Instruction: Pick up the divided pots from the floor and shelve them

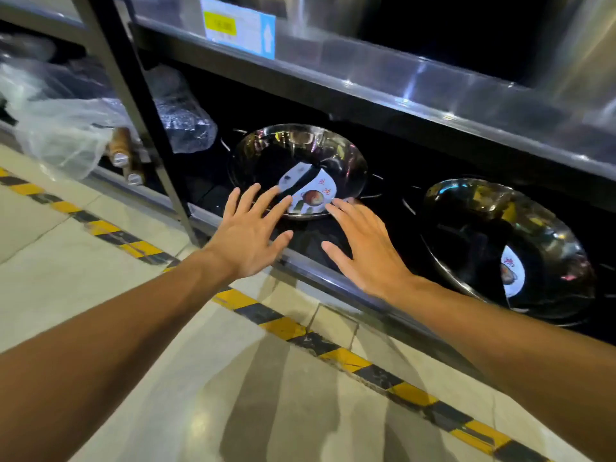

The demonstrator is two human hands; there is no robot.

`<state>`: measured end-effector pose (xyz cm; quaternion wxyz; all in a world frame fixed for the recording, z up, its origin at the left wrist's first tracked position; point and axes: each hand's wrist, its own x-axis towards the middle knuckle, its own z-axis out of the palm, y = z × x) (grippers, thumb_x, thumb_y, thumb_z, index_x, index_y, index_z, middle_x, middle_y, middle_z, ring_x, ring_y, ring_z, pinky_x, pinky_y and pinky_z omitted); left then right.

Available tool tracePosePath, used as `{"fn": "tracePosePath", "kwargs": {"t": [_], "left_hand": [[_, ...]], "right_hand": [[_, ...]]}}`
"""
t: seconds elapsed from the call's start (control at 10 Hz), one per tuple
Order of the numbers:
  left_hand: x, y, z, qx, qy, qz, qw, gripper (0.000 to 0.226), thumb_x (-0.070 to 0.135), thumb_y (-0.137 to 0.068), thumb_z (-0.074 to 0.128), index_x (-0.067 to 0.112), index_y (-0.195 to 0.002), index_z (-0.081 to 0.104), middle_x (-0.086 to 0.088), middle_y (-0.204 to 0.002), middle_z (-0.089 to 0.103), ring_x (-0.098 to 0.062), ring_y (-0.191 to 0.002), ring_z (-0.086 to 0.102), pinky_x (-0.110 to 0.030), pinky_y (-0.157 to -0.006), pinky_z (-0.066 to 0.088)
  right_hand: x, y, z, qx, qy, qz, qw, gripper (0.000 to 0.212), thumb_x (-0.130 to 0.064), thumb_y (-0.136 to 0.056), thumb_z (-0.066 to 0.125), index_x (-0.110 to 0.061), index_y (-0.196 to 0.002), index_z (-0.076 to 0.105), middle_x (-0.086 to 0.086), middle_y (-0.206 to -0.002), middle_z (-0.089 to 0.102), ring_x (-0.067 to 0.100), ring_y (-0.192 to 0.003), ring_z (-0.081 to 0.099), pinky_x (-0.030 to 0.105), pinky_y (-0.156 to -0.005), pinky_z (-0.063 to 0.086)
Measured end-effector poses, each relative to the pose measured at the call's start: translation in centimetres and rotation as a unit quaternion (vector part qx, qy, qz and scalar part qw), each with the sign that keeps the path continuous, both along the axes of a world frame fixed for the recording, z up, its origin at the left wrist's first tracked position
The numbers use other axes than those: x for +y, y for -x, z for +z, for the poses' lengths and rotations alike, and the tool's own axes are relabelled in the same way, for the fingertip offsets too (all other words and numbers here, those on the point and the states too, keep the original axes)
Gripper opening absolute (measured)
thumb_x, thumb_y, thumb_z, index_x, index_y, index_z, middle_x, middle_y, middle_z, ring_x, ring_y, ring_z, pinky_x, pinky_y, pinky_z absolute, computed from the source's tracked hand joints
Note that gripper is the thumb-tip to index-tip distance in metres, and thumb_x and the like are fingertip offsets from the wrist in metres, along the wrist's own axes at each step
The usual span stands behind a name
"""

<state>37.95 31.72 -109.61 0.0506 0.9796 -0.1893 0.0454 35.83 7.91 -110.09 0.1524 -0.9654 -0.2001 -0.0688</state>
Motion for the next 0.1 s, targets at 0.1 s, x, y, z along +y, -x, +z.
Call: {"fn": "tracePosePath", "kwargs": {"t": [0.1], "left_hand": [[4.79,5.29,1.11,0.032,0.023,0.060,0.997,0.069,0.057,-0.094,0.027,0.025,-0.155,0.023,-0.003,-0.164,0.018,-0.032,-0.151,0.008,-0.052,-0.121,0.001]], "right_hand": [[6.20,0.88,0.95,0.009,0.016,0.106,0.994,0.062,-0.042,-0.099,0.055,-0.013,-0.152,0.041,0.006,-0.160,0.036,0.028,-0.152,0.021,0.048,-0.123,0.018]]}}
